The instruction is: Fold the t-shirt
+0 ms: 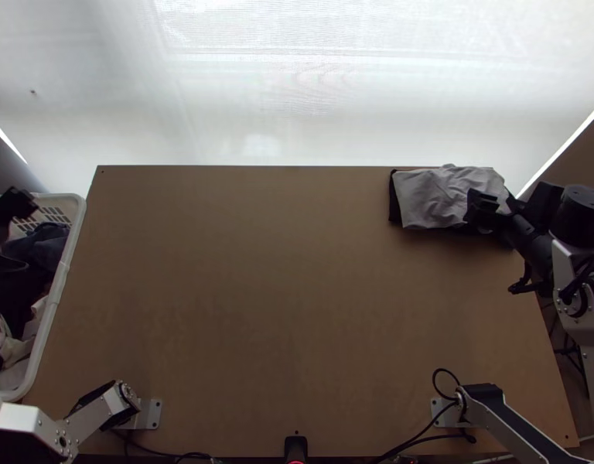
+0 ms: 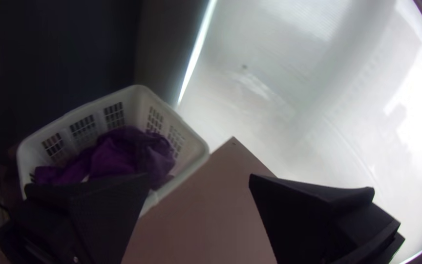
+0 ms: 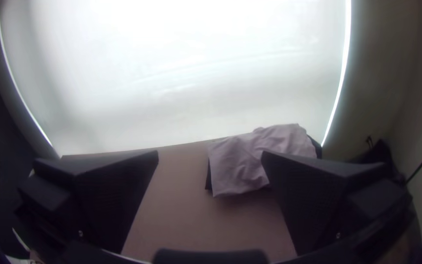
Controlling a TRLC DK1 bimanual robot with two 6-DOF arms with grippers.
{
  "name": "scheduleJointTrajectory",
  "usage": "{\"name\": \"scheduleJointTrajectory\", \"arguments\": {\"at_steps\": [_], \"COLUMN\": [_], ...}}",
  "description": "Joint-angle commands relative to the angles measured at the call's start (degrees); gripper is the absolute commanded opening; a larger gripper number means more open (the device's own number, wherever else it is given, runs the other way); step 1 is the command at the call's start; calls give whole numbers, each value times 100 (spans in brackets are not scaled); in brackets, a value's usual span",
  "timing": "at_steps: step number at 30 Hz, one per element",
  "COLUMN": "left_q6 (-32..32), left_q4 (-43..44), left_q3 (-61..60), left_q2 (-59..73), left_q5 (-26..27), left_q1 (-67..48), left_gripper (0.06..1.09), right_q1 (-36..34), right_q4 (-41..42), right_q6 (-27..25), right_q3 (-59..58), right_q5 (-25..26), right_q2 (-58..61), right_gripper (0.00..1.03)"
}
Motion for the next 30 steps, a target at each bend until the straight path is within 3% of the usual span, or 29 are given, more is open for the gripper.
{"name": "scheduleJointTrajectory", "arguments": {"at_steps": [1,4,9,12,16,20,30], "left_q6": [415,1179,1900,2436,3350,3491,3790], "left_q4": [-1303,-1048,-872,-916,-1356,-1145,-1127], "left_q3": [2089,2045,2221,2563,3310,3609,4638], "left_q2": [1918,2252,3333,4142,5223,5926,7455], "left_q5": [168,186,36,-509,-579,-720,-720], "left_q1": [2166,2676,2992,3001,2939,2922,2711], "left_gripper": [104,104,103,103,103,103,103], "right_q1": [368,623,729,913,1230,1318,905], "right_q4": [-444,-866,-1516,-1543,-1156,-1270,-1543], "right_q6": [-1158,-1387,-1615,-1949,-2309,-2582,-2617], "right_q3": [1010,1370,1906,1924,1739,1827,2231], "right_q5": [-310,-389,-398,-416,-539,-539,-530], "right_q2": [399,698,1111,1049,706,698,900], "right_gripper": [98,98,98,98,98,98,98]}}
